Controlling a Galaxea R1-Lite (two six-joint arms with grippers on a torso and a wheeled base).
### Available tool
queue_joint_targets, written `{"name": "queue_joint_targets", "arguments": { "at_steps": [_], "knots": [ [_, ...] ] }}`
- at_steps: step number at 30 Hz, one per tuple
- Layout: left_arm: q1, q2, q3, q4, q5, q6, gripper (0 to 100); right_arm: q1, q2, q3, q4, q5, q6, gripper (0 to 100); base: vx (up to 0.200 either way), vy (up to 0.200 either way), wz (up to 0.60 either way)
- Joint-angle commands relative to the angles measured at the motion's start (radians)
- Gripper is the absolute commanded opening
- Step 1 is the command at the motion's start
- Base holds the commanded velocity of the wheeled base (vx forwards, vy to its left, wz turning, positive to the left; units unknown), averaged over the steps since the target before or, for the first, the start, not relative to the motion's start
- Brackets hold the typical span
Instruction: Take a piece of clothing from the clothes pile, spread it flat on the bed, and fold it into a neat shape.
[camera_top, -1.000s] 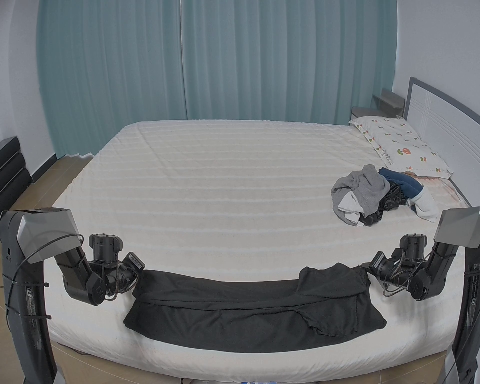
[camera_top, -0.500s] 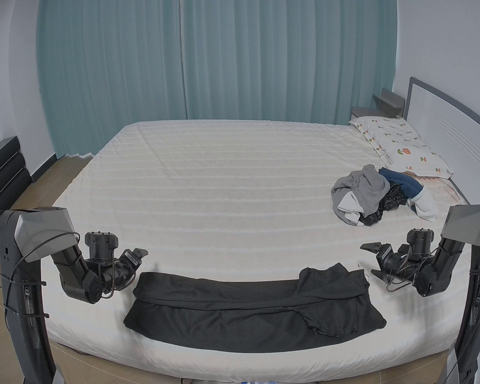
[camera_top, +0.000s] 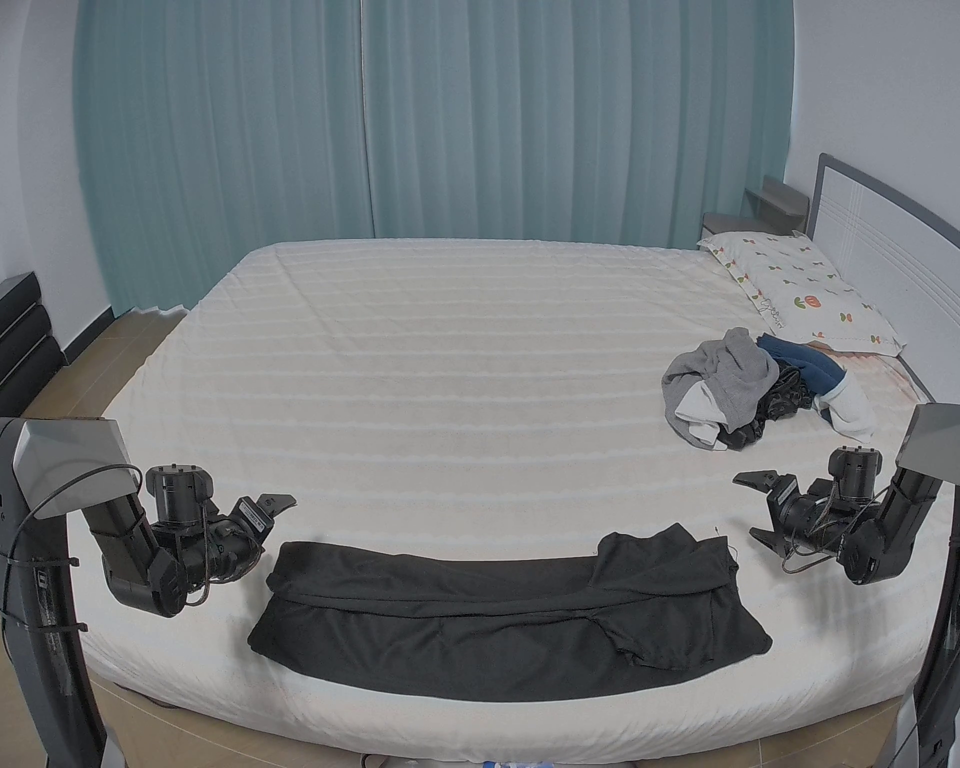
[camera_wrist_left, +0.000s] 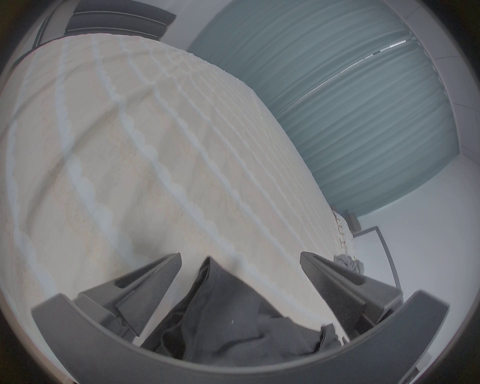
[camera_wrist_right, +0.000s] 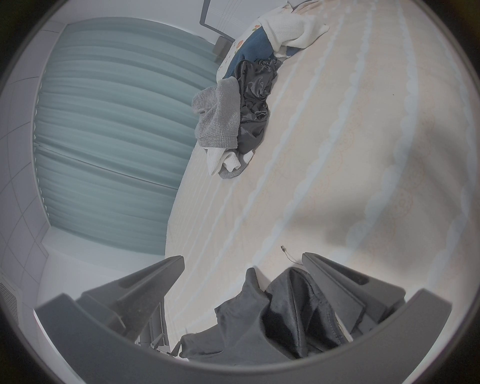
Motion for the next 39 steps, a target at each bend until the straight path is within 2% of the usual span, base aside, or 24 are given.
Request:
{"name": "queue_joint_targets", "arguments": {
  "at_steps": [1, 8, 11, 14, 30, 31, 35, 37, 39],
  "knots": [
    [0.002, -0.003, 0.023, 0.007, -0.024, 0.054, 100, 0.000, 0.003, 0.001, 0.000, 0.000, 0.000, 100, -0.200, 0.000, 0.00],
    [0.010, -0.002, 0.087, 0.002, -0.054, 0.197, 100, 0.001, 0.004, 0.000, 0.004, 0.000, 0.000, 100, -0.200, 0.000, 0.00],
    [0.011, -0.002, 0.123, -0.004, -0.085, 0.246, 100, 0.001, 0.004, 0.001, 0.004, 0.000, 0.000, 100, 0.000, 0.000, 0.00],
    [0.008, 0.000, 0.136, -0.008, -0.105, 0.261, 100, 0.004, 0.006, 0.001, 0.004, 0.000, 0.000, 100, 0.000, 0.000, 0.00],
    [-0.001, 0.046, 0.124, -0.064, -0.091, 0.278, 100, 0.011, 0.009, 0.003, 0.004, 0.008, 0.000, 100, 0.000, 0.000, 0.00],
    [-0.001, 0.046, 0.127, -0.064, -0.090, 0.283, 0, 0.011, 0.009, 0.003, 0.004, 0.008, 0.000, 100, 0.000, 0.000, 0.00],
    [0.004, 0.043, 0.142, -0.027, -0.077, 0.347, 0, 0.011, 0.009, 0.004, 0.004, 0.008, 0.000, 100, 0.000, 0.000, 0.00],
    [0.007, 0.035, 0.150, 0.041, -0.073, 0.410, 0, 0.011, 0.009, 0.004, 0.004, 0.008, 0.000, 100, 0.000, 0.000, 0.00],
    [0.008, 0.018, 0.150, 0.087, -0.056, 0.430, 0, 0.011, 0.009, 0.004, 0.004, 0.008, 0.000, 100, 0.000, 0.000, 0.00]
  ]
}}
